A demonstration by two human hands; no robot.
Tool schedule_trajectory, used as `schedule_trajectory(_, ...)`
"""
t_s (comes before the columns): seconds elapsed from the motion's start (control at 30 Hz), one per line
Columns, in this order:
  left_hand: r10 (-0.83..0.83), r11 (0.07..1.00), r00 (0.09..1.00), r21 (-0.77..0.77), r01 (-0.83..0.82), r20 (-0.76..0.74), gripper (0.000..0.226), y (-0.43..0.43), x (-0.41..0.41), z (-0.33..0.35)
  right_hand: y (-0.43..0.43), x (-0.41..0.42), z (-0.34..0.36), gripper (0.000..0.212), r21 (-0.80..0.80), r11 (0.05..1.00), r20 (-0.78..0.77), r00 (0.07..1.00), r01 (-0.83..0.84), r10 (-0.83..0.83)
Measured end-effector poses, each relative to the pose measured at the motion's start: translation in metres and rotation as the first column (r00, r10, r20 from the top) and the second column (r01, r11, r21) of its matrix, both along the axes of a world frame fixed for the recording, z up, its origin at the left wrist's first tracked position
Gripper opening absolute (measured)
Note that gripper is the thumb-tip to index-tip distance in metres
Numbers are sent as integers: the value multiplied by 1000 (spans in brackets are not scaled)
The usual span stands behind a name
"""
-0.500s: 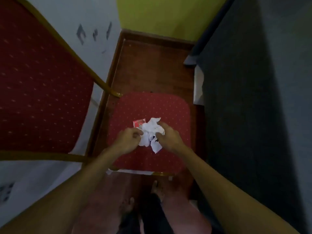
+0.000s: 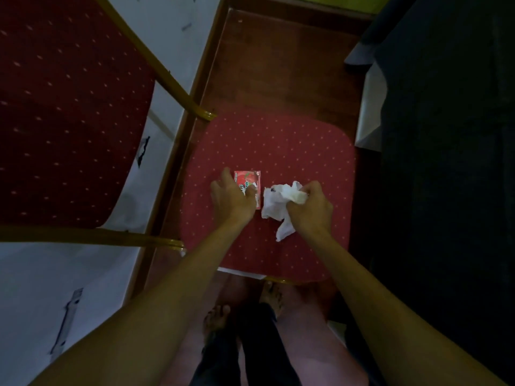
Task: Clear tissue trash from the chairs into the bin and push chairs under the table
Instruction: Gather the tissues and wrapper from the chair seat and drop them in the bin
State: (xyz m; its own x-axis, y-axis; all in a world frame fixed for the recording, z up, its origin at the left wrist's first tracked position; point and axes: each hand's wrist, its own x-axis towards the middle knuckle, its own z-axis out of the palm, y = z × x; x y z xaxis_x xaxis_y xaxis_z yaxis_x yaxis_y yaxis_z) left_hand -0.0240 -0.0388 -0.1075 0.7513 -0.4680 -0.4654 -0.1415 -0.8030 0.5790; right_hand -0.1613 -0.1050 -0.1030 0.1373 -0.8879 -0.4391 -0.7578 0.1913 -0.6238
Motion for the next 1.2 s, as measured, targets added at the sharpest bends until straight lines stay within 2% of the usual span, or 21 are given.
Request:
schedule_trajectory(0.07,-167,983,985,88,162,47,80,-5,-4,-2,-3,-5,2,8,-36,998,34,999,42,-41)
schedule_trajectory(0.17,-404,899,901,253,359,156,82,-9,-9,-4,-8,-7,6,29,-30,999,10,999,45,-44)
schedule_trajectory(0.27,-466,864,878,270,424,112,83,-5,-13,-3,-4,-11,3,32,16,998,-85,995,52,-51)
schedule_trajectory(0.33,-357,919,932,152,363,-66,85,0,-12,8,1,-13,6,24,175,959,43,971,223,-234)
schedule_trajectory(0.37,-275,957,941,40,288,-197,85,3,-13,18,4,-14,11,23,291,900,125,920,324,-372)
schedule_trajectory(0.43,-208,975,870,-160,152,-447,80,8,-18,43,9,-18,25,22,484,743,214,761,463,-613)
schedule_trajectory(0.47,-230,967,825,-213,136,-516,77,10,-22,57,12,-20,35,20,546,682,246,685,487,-686)
schedule_trajectory(0.57,-335,926,725,-352,135,-601,59,12,-37,100,28,-28,77,18,642,624,344,560,445,-754)
schedule_trajectory(0.67,-465,863,689,-459,211,-557,52,19,-58,148,44,-46,128,33,725,569,427,394,388,-814)
schedule_trajectory(0.73,-566,803,656,-516,300,-500,57,26,-72,179,55,-61,167,42,791,519,478,203,325,-855)
schedule_trajectory(0.8,-651,736,619,-563,375,-439,60,35,-85,212,69,-78,204,48,815,495,503,56,303,-862)
schedule_trajectory(0.9,-737,649,570,-616,446,-363,59,48,-108,262,97,-104,263,51,796,506,559,-83,332,-825)
schedule_trajectory(0.97,-793,577,523,-656,486,-311,62,59,-127,300,117,-125,301,49,755,555,625,-127,351,-770)
schedule_trajectory(1.07,-856,483,457,-693,535,-243,64,73,-162,346,147,-162,347,50,681,602,704,-145,417,-696)
schedule_trajectory(1.17,-888,427,403,-726,539,-223,62,84,-205,378,175,-206,379,39,609,650,761,-105,455,-640)
schedule_trajectory(1.2,-902,405,372,-728,553,-219,61,87,-222,386,184,-223,387,38,595,646,773,-120,477,-623)
